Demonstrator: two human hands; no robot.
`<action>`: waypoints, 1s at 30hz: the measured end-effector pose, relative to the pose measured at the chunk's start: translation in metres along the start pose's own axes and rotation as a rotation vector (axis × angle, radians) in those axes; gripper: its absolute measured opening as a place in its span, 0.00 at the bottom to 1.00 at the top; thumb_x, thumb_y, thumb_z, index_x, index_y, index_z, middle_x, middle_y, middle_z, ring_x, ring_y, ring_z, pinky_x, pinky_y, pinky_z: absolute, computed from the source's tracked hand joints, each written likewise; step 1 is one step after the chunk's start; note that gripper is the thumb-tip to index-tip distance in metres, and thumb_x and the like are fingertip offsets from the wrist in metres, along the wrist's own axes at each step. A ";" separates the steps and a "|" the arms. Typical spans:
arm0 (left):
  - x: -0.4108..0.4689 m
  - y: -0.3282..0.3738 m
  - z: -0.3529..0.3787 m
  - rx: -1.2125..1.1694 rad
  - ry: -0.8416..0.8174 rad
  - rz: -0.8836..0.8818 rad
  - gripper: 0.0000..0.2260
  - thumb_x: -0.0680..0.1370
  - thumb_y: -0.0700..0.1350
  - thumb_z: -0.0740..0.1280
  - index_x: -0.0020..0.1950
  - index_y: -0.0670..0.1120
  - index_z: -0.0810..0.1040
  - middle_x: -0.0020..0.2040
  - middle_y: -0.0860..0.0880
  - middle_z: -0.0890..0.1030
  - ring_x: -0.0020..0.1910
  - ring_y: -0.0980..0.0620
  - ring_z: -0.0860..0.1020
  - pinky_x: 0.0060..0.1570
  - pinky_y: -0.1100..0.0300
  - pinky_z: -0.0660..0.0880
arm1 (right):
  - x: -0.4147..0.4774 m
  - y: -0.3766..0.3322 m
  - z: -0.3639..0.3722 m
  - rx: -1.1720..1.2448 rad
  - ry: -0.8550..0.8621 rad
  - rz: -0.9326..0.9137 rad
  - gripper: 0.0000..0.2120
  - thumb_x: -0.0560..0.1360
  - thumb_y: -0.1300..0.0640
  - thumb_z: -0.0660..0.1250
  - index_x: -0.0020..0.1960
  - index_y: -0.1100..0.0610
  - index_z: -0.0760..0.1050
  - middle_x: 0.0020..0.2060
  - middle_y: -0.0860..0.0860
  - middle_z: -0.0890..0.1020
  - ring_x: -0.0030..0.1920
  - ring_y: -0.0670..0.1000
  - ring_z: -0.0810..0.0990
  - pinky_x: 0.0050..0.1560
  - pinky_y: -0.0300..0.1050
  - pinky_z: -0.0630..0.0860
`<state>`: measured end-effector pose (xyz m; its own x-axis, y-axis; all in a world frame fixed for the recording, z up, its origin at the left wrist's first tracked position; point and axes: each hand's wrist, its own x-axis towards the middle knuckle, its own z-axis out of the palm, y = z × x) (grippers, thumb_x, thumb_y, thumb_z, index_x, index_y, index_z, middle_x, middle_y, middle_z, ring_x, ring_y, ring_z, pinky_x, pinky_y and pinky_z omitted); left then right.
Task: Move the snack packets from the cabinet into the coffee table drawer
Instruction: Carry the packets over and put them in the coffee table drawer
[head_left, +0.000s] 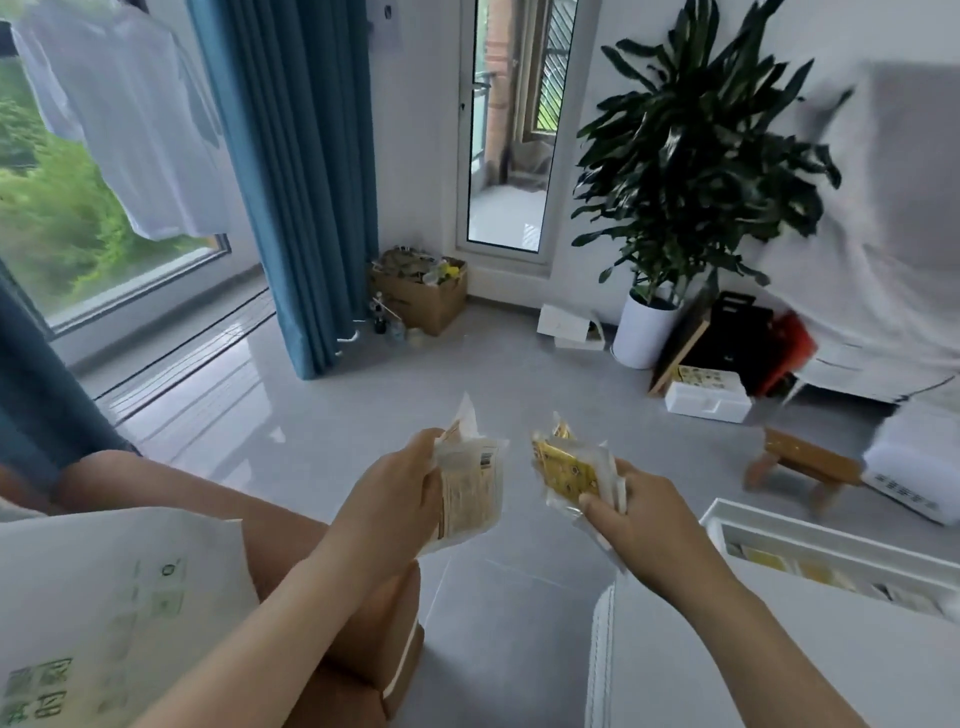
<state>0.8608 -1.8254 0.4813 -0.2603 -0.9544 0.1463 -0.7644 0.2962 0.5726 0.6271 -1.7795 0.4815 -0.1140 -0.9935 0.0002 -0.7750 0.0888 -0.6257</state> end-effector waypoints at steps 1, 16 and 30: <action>0.015 -0.006 0.005 -0.016 -0.027 0.010 0.15 0.81 0.42 0.52 0.68 0.50 0.65 0.55 0.50 0.79 0.47 0.54 0.77 0.44 0.60 0.77 | 0.010 0.004 0.004 -0.006 -0.002 0.040 0.04 0.75 0.53 0.64 0.48 0.49 0.76 0.39 0.47 0.81 0.40 0.45 0.78 0.40 0.40 0.73; 0.189 -0.036 0.087 -0.115 -0.336 0.061 0.17 0.80 0.39 0.53 0.67 0.48 0.68 0.48 0.48 0.79 0.45 0.46 0.77 0.36 0.57 0.69 | 0.109 0.061 0.033 0.102 -0.018 0.505 0.03 0.77 0.52 0.64 0.44 0.46 0.73 0.39 0.49 0.82 0.39 0.48 0.81 0.44 0.48 0.79; 0.362 0.037 0.201 -0.084 -0.466 0.089 0.16 0.79 0.37 0.53 0.64 0.47 0.70 0.43 0.49 0.77 0.37 0.49 0.74 0.29 0.65 0.66 | 0.228 0.190 -0.023 0.220 0.054 0.667 0.06 0.77 0.47 0.63 0.43 0.46 0.74 0.35 0.47 0.81 0.36 0.45 0.80 0.36 0.39 0.76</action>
<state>0.6200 -2.1521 0.3932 -0.5738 -0.8014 -0.1688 -0.6821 0.3535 0.6401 0.4395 -1.9879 0.3810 -0.5564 -0.7267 -0.4030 -0.3861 0.6555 -0.6491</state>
